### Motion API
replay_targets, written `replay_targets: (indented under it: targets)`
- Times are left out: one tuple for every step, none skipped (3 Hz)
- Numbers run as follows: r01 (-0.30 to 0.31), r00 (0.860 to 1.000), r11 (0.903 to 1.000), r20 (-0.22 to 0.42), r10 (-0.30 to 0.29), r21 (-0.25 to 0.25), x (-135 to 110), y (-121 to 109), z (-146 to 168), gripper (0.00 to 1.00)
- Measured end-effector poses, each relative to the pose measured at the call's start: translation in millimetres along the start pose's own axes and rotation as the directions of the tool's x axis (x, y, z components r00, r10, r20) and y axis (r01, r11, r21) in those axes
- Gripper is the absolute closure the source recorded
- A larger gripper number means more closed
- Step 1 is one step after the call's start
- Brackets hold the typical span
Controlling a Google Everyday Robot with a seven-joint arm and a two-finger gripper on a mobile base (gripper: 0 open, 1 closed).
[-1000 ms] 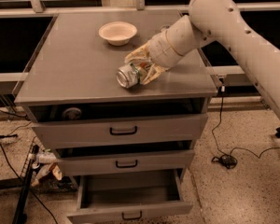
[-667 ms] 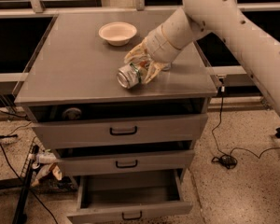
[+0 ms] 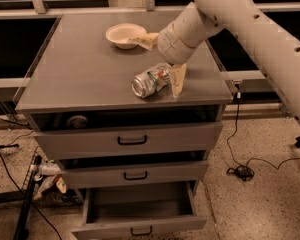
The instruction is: Pick green can from bottom drawer and place on counter
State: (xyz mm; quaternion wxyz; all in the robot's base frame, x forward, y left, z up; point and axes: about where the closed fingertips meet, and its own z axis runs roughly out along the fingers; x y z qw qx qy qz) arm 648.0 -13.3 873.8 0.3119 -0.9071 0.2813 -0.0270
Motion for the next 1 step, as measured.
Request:
replay_targets:
  targets:
    - [0.0, 1.0, 1.0, 0.0, 0.0, 0.0, 0.0, 0.0, 0.0, 0.0]
